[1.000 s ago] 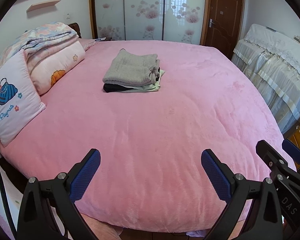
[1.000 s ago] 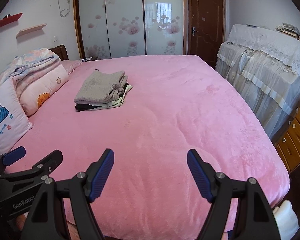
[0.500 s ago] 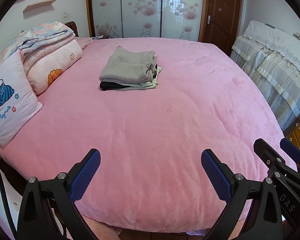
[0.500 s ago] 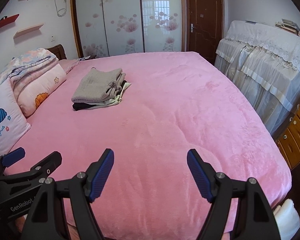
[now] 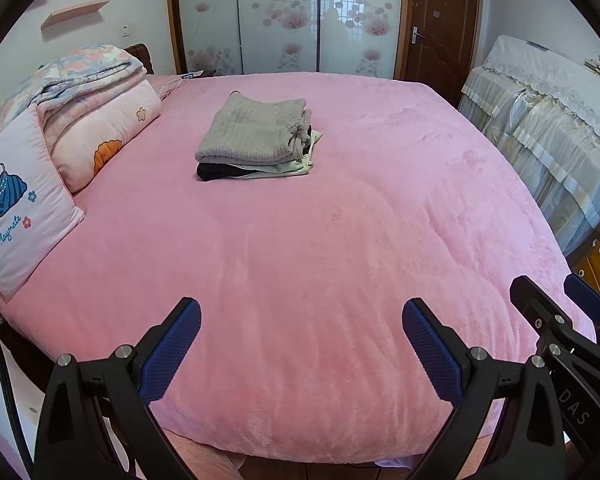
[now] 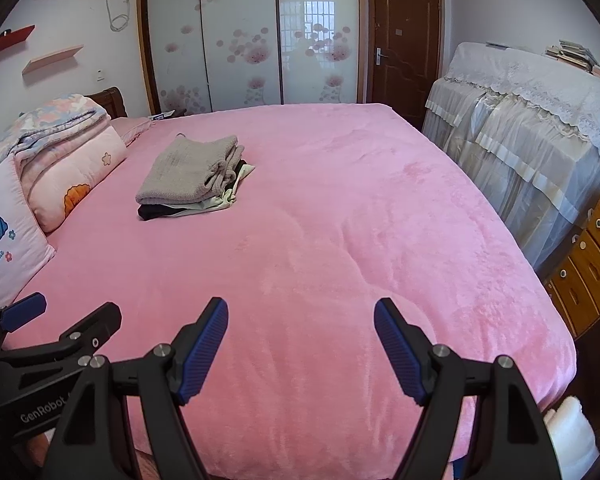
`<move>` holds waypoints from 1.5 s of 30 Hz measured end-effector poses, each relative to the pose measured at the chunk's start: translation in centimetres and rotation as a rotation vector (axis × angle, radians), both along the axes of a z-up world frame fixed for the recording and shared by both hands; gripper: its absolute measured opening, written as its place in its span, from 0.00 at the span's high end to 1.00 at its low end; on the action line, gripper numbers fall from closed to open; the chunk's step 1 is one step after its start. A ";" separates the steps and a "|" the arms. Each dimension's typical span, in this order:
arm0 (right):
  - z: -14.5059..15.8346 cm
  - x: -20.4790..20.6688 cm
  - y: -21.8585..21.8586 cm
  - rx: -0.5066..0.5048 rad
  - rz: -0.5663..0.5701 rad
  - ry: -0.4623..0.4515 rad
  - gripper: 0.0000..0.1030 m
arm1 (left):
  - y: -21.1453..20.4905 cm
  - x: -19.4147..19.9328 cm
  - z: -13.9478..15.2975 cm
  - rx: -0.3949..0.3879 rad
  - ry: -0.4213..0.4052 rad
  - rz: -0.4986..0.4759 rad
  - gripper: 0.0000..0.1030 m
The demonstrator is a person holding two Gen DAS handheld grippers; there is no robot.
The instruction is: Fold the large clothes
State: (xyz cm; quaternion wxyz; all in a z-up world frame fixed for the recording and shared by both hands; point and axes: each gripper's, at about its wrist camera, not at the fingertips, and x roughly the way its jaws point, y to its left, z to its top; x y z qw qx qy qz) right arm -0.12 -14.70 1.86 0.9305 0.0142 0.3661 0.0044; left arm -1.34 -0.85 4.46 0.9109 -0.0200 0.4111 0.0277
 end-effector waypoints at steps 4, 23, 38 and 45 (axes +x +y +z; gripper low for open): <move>0.0 0.0 -0.1 -0.001 -0.001 0.001 0.26 | 0.0 0.0 0.1 0.007 -0.005 -0.001 0.03; 0.3 -0.4 -0.3 -0.014 -0.027 -0.003 0.26 | -0.1 0.1 0.0 0.004 -0.001 -0.011 0.03; 0.1 -0.3 -0.3 -0.019 -0.030 -0.001 0.26 | 0.3 0.3 -0.4 -0.009 0.017 -0.010 0.03; -0.2 -0.4 -0.4 -0.021 -0.031 0.002 0.26 | 0.1 0.3 -0.6 0.003 0.016 -0.011 0.03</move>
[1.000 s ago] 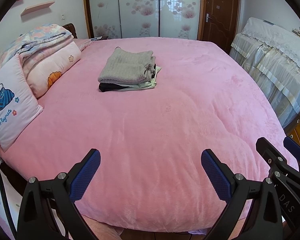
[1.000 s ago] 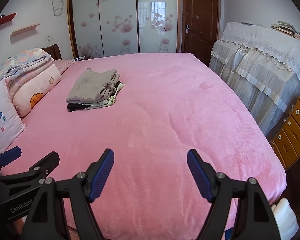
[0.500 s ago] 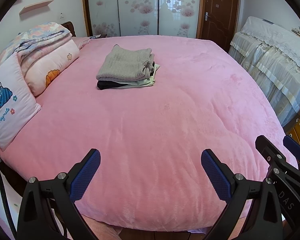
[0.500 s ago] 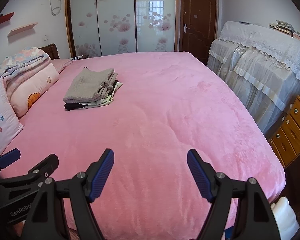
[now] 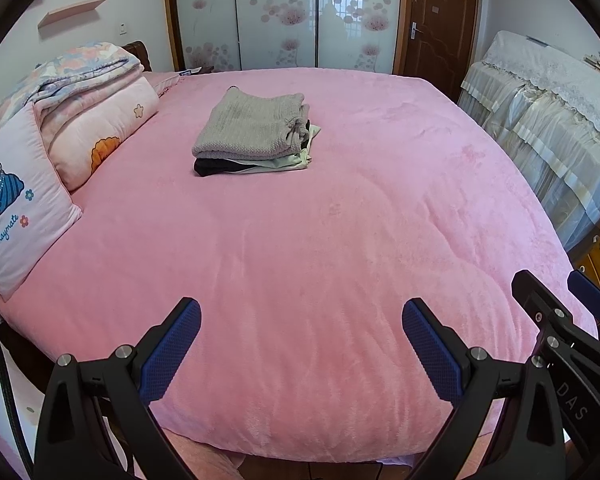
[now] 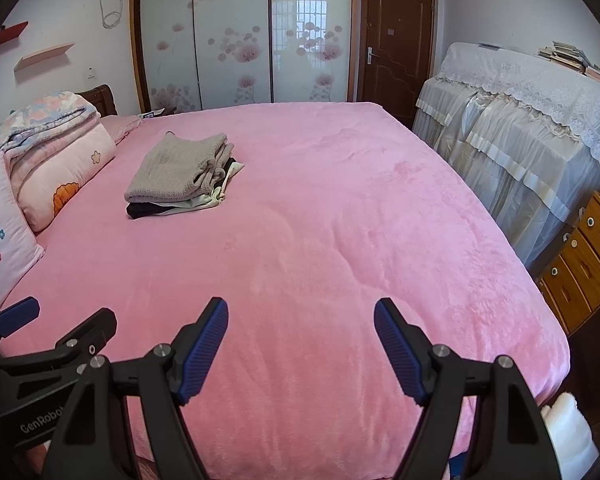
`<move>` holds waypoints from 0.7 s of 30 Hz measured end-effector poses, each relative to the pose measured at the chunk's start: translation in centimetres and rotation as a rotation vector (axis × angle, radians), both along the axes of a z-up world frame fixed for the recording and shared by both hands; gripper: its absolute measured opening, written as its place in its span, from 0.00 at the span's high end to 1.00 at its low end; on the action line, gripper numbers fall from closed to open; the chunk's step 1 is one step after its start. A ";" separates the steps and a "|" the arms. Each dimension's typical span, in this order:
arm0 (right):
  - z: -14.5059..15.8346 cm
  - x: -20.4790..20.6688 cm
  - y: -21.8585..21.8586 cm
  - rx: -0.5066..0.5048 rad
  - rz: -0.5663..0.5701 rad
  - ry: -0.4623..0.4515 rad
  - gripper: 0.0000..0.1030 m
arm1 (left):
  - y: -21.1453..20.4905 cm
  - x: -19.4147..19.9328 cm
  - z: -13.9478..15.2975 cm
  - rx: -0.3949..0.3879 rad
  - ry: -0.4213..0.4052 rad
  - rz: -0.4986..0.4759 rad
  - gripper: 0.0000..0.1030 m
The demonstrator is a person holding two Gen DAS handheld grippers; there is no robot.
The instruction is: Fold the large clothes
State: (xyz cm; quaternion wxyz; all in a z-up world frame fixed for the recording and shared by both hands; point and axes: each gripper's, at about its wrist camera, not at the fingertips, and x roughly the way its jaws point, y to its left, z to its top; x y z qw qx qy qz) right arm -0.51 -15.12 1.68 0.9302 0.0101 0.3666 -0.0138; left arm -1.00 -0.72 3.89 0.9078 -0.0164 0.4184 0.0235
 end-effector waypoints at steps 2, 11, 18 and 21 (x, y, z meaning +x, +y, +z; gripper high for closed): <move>0.1 0.0 0.0 0.000 0.001 0.000 0.26 | -0.1 0.0 -0.1 -0.003 0.004 0.001 0.03; -0.6 -0.4 -0.2 0.001 -0.002 0.008 0.26 | -0.1 0.3 -0.6 -0.013 0.026 0.003 0.03; -0.7 -0.4 -0.2 0.003 -0.001 0.009 0.26 | -0.1 0.4 -0.7 -0.010 0.031 0.002 0.03; -0.8 -0.5 -0.4 0.001 -0.001 0.010 0.26 | -0.1 0.4 -0.8 -0.010 0.035 0.003 0.03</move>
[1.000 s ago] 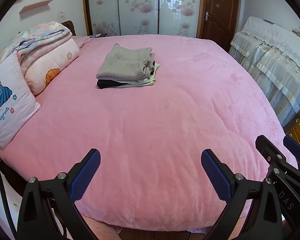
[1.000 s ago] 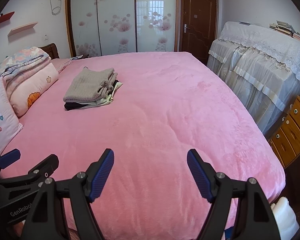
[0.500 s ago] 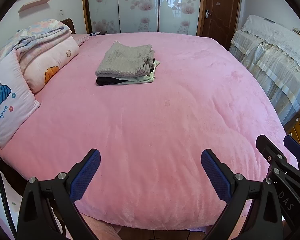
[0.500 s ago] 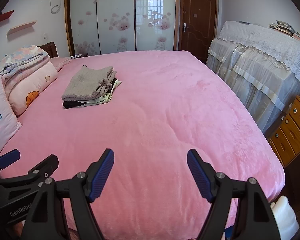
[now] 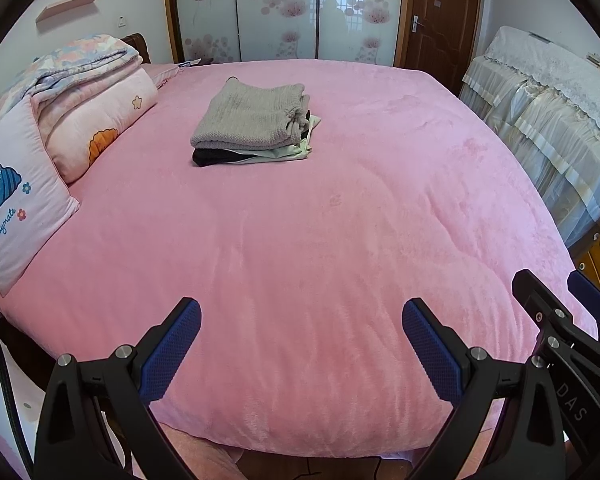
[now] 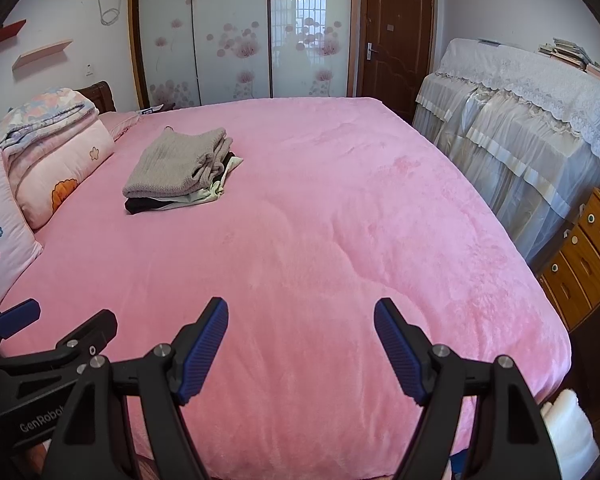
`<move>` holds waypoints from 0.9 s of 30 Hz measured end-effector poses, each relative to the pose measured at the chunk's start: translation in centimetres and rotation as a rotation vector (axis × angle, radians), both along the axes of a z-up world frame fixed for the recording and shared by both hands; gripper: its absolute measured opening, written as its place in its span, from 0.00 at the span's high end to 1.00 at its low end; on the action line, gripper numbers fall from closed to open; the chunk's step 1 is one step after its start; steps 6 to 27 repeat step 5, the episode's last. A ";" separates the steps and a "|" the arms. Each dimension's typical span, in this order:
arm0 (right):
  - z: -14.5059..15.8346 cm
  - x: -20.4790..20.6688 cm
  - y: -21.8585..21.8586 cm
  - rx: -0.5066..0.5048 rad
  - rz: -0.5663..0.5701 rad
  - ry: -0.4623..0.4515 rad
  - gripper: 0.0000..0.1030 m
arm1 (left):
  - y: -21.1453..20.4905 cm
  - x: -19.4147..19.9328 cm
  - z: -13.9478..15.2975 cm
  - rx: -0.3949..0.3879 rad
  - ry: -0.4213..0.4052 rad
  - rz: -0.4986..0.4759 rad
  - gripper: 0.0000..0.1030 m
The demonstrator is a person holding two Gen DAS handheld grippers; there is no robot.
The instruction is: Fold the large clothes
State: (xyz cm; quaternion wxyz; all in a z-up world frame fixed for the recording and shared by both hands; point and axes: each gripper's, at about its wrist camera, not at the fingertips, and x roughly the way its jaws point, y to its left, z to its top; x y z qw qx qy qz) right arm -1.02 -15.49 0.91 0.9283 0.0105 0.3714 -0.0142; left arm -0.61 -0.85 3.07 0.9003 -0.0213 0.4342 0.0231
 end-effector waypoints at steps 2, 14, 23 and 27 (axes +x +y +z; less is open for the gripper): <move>0.1 0.1 0.1 0.000 0.000 -0.001 0.26 | 0.0 0.0 -0.1 0.000 0.003 0.000 0.03; 0.1 0.1 0.1 0.002 0.000 0.000 0.26 | -0.1 0.0 -0.1 0.002 0.004 0.000 0.03; 0.1 0.1 0.1 0.002 0.000 0.000 0.26 | -0.1 0.0 -0.1 0.002 0.004 0.000 0.03; 0.1 0.1 0.1 0.002 0.000 0.000 0.26 | -0.1 0.0 -0.1 0.002 0.004 0.000 0.03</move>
